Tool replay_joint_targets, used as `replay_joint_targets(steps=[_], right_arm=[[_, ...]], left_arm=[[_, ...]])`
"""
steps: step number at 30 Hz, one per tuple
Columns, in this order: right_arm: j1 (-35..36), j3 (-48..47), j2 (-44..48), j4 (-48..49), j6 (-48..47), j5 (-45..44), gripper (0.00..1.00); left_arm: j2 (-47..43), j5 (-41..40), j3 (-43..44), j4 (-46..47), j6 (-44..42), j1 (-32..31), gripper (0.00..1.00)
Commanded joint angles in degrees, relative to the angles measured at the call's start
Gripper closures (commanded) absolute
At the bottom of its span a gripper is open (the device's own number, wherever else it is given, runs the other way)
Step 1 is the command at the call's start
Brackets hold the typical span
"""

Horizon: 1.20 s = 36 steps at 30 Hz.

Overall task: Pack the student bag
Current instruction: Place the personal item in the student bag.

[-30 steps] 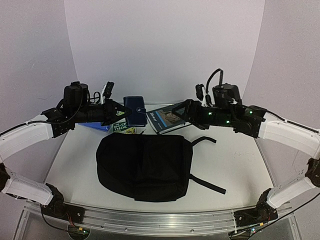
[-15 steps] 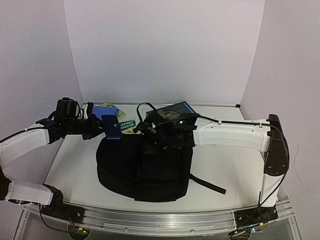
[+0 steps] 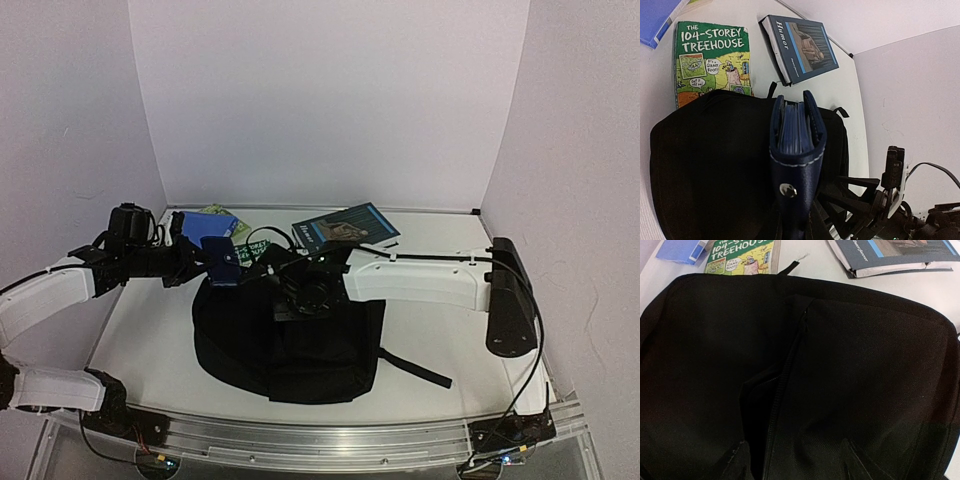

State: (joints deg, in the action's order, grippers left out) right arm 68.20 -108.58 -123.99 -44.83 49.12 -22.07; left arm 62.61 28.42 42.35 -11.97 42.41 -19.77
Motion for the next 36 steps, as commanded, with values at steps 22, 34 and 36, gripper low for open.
replay_joint_targets(steps=[22, 34, 36], right_arm=[[0.23, -8.91, -3.31, -5.20, 0.29, -10.38, 1.00], [-1.46, 1.21, 7.14, 6.68, 0.00, -0.98, 1.00], [-1.56, 1.99, 7.71, 7.67, -0.15, -0.07, 1.00]], left_arm=[[1.00, 12.92, -1.96, 8.98, 2.05, -1.13, 1.00], [10.76, 13.83, 1.39, 15.29, 2.61, -10.51, 1.00], [12.34, 14.12, 1.19, 16.80, 3.02, -10.91, 1.00]])
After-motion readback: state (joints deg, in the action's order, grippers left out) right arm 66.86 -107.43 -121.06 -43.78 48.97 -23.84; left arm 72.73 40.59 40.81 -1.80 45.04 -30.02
